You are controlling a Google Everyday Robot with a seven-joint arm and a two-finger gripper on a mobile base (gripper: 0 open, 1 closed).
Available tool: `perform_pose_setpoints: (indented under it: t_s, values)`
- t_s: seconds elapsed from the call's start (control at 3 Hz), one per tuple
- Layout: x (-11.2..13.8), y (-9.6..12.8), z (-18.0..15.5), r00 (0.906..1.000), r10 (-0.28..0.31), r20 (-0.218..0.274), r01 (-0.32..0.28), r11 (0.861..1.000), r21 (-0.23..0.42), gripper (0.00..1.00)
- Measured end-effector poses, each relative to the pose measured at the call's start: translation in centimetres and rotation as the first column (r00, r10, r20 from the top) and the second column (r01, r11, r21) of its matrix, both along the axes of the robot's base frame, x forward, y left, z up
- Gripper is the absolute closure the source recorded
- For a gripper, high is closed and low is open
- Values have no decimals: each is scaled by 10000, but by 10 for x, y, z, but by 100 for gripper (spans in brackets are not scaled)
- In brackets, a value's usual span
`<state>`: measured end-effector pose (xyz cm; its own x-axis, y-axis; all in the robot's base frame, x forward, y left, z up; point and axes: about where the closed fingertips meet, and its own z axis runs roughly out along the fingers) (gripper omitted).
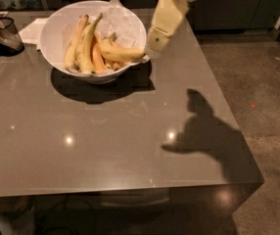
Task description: Pick banana from white bowl
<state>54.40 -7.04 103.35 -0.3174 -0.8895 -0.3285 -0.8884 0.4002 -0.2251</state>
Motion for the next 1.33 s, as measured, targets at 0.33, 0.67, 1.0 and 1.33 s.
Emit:
perform_pose_setpoints:
  t_s: [0.33, 0.67, 1.0, 1.33]
  values:
    - [25, 15, -11, 9995, -207, -223, 217, 9987, 463, 0]
    - [28, 18, -11, 9997, -198, -119, 204, 9984, 530, 0]
    - [40, 27, -16, 9988, -386, -295, 409, 9959, 806, 0]
    - [59, 37, -25, 9958, -673, -616, 728, 9931, 920, 0]
